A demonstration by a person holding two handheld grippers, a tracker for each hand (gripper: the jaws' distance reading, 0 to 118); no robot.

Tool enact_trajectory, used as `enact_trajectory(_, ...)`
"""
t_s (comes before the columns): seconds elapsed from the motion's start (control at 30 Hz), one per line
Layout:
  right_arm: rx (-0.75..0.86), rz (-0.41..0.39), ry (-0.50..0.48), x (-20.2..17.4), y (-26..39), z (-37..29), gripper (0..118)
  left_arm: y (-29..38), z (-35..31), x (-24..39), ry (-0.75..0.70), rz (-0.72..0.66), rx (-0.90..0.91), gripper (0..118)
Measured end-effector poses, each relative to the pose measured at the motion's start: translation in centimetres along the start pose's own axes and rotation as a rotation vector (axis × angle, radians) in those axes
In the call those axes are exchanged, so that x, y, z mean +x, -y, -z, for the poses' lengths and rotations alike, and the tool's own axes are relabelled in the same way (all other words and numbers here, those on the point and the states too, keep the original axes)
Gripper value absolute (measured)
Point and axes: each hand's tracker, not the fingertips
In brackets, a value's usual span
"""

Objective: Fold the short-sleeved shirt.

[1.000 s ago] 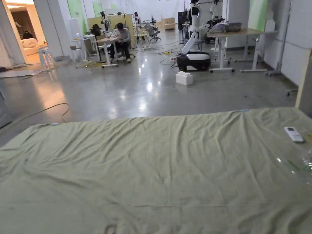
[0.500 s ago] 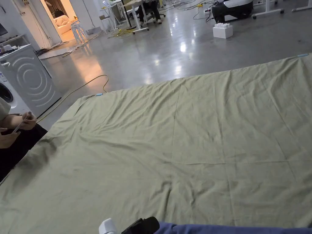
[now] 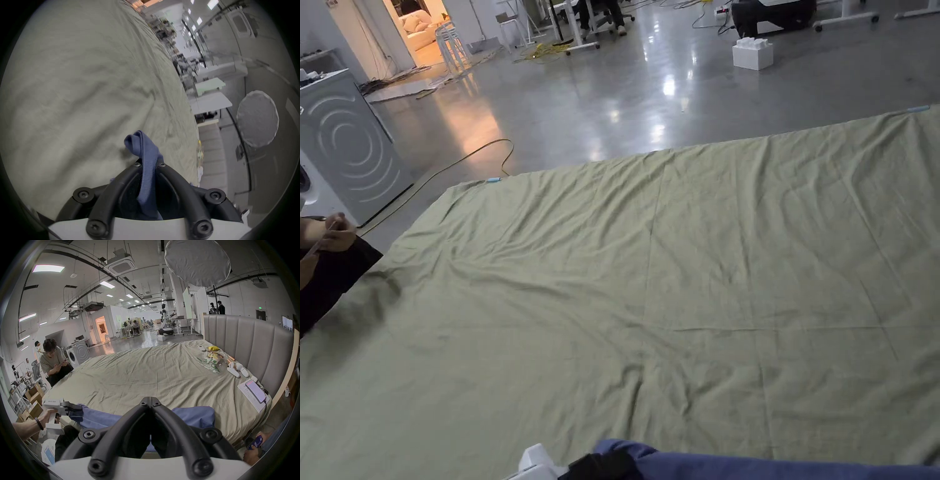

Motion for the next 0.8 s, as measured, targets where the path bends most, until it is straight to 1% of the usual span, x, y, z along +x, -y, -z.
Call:
enact_trajectory(0.07, 0.006, 0.000, -0.003, -0.1, -0.2, -0.2, 0, -1.3, -1.6, 0.0, 0.009, -0.024, 0.065, 11)
enact_trajectory(0.1, 0.007, -0.001, -0.005, 0.0, -0.3, -0.2, 0, -1.8, -2.5, 0.4, 0.017, -0.001, 0.067, 11)
enact_trajectory(0.17, 0.008, -0.006, -0.002, 0.0, -0.3, -0.3, 0, -3.3, -4.9, 1.5, -0.032, 0.116, 0.146, 11)
enact_trajectory(0.23, 0.007, -0.001, 0.002, 0.3, -0.1, -0.4, 0, -5.3, -7.5, 1.9, -0.032, 0.120, 0.213, 11)
enact_trajectory(0.3, 0.007, 0.016, 0.000, 0.4, 0.1, -0.4, 0, -6.7, -9.5, 3.3, -0.118, 0.193, 0.240, 11)
enact_trajectory(0.37, 0.003, 0.048, -0.007, 0.5, 0.4, -0.2, 0, -7.1, -10.5, 5.1, -0.105, 0.257, 0.211, 11)
enact_trajectory(0.43, -0.001, 0.066, -0.007, 0.4, 0.5, -0.1, 0, -5.3, -10.1, 7.4, -0.085, 0.334, 0.214, 11)
enact_trajectory(0.53, -0.001, 0.069, -0.007, 0.1, 0.5, -0.2, 0, -0.8, -7.0, 10.7, -0.018, 0.326, 0.184, 11)
enact_trajectory(0.6, 0.004, 0.064, -0.011, -0.4, 0.2, -0.5, 0, 3.2, -3.4, 12.6, 0.025, 0.329, 0.116, 11)
enact_trajectory(0.67, 0.009, 0.049, -0.011, -0.5, 0.1, -0.9, 0, 6.9, 0.5, 13.9, 0.006, 0.345, 0.033, 11)
enact_trajectory(0.73, 0.010, 0.040, 0.003, -0.4, 0.2, -1.5, 0, 10.2, 4.5, 14.9, -0.006, 0.411, -0.070, 11)
enact_trajectory(0.77, 0.009, 0.051, 0.009, -0.3, 0.4, -1.7, 0, 11.8, 6.5, 15.4, -0.024, 0.452, -0.114, 11)
enact_trajectory(0.8, 0.006, 0.072, 0.011, -0.1, 0.6, -1.9, 0, 12.8, 7.9, 15.7, -0.037, 0.465, -0.133, 14)
